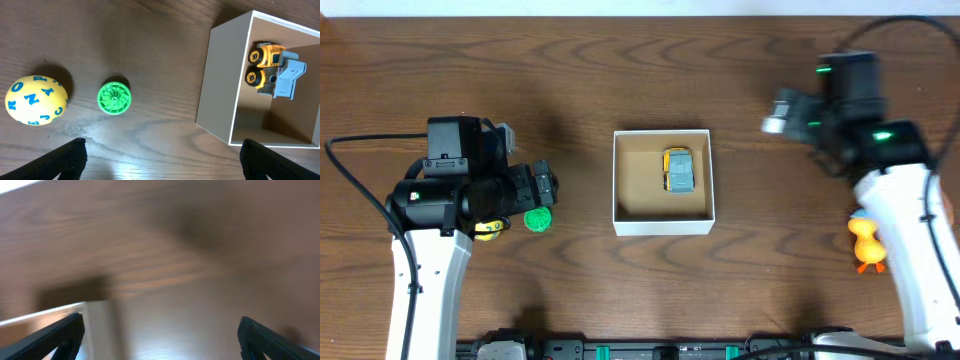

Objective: Pack container
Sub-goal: 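Move right gripper to the brown plush bear and grasp it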

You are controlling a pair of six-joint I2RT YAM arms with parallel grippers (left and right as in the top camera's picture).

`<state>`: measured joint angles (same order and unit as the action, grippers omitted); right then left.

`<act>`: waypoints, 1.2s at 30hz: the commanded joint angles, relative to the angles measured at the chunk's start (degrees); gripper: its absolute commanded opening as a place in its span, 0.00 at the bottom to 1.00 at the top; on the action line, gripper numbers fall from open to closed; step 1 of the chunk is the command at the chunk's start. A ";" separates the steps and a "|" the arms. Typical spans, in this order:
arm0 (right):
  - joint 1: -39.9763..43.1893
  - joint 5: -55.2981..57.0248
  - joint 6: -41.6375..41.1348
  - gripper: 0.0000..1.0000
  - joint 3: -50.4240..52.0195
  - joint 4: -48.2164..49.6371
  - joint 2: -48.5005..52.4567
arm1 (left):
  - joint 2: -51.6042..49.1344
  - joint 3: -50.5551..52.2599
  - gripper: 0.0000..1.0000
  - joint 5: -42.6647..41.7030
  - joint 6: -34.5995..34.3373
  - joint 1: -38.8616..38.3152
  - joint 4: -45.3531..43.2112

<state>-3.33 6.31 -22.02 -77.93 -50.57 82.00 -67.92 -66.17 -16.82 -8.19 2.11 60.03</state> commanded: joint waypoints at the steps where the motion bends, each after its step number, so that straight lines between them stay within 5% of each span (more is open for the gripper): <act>1: 9.46 0.68 9.25 0.99 -0.11 -1.95 0.83 | 0.20 -1.09 0.98 -0.70 -0.50 0.13 0.20; 14: 34.34 -2.08 23.87 0.99 -0.02 -1.14 8.81 | 0.20 -1.09 0.98 -0.50 -0.48 0.13 0.17; 36: 45.66 -5.27 29.64 0.99 0.04 -0.94 25.24 | 0.20 -1.09 0.98 -0.50 -0.48 0.13 0.15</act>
<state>41.95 2.35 6.42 -77.89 -51.57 105.23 -67.92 -66.17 -16.80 -8.19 2.11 60.03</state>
